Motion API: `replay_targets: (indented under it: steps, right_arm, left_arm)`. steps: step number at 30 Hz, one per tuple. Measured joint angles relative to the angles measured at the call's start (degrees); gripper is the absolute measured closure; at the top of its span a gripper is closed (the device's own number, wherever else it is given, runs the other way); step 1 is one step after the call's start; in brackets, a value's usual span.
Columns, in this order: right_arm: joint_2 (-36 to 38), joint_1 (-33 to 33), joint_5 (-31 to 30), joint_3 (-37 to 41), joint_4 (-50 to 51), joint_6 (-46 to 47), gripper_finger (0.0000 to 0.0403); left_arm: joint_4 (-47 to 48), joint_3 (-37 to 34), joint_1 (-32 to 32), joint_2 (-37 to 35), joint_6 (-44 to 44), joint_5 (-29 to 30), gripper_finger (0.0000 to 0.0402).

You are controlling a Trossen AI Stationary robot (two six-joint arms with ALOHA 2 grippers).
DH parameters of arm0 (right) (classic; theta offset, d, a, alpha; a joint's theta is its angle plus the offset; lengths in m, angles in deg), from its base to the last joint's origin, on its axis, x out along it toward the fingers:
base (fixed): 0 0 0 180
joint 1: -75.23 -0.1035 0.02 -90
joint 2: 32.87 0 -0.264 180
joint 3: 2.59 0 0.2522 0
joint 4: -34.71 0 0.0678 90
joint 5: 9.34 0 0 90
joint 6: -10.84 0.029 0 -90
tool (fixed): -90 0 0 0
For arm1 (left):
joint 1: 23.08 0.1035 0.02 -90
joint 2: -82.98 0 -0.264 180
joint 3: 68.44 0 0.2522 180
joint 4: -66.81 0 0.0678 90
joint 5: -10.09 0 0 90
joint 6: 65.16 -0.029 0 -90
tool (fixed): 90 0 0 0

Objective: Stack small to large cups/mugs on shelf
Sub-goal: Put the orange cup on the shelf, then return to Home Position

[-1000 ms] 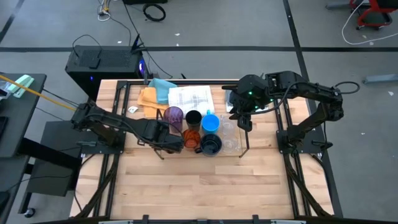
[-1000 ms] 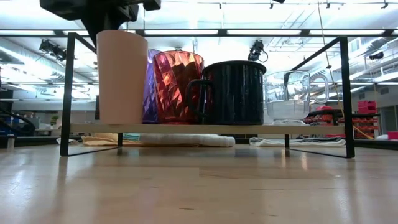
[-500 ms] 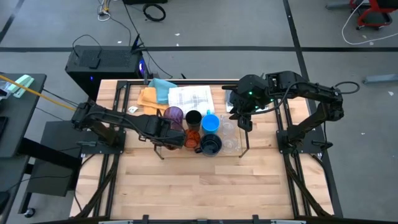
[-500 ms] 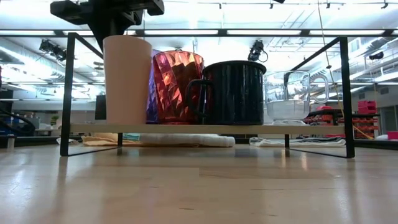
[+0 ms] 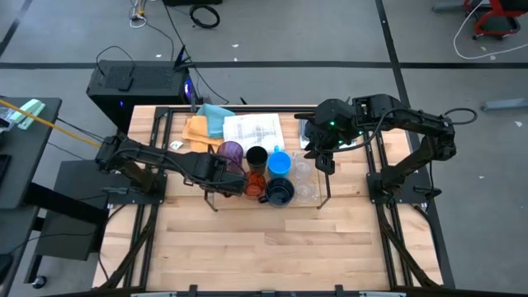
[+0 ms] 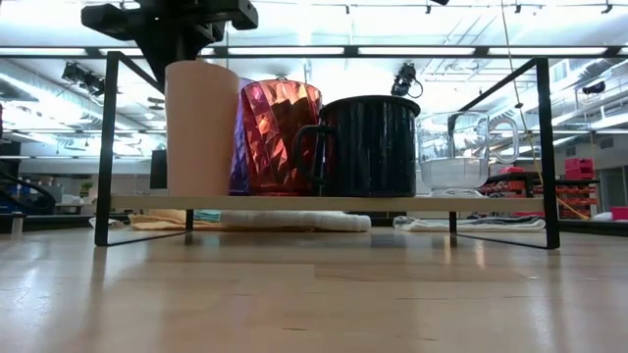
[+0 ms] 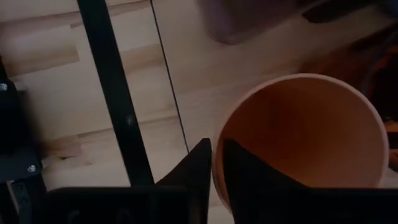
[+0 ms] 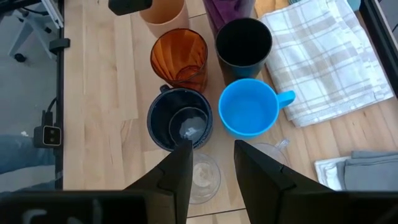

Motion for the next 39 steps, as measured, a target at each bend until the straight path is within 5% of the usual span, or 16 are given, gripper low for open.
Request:
replay_targets:
  steps: [24,32,39]
  right_arm:
    - [0.0,0.0,0.0,0.0,0.15,-0.14,0.0279]
    - [0.0,0.0,0.0,-0.02,0.17,-0.17,0.0279]
    - [0.0,-0.09,0.12,-0.02,0.04,-1.61,0.0279]
  left_arm:
    - [-2.36,0.13,-0.48,-6.12,0.17,2.63,0.028]
    - [-14.18,0.14,-2.22,-9.41,-3.47,8.88,0.0262]
    - [-39.58,0.15,-4.87,-9.94,-22.45,18.39,0.026]
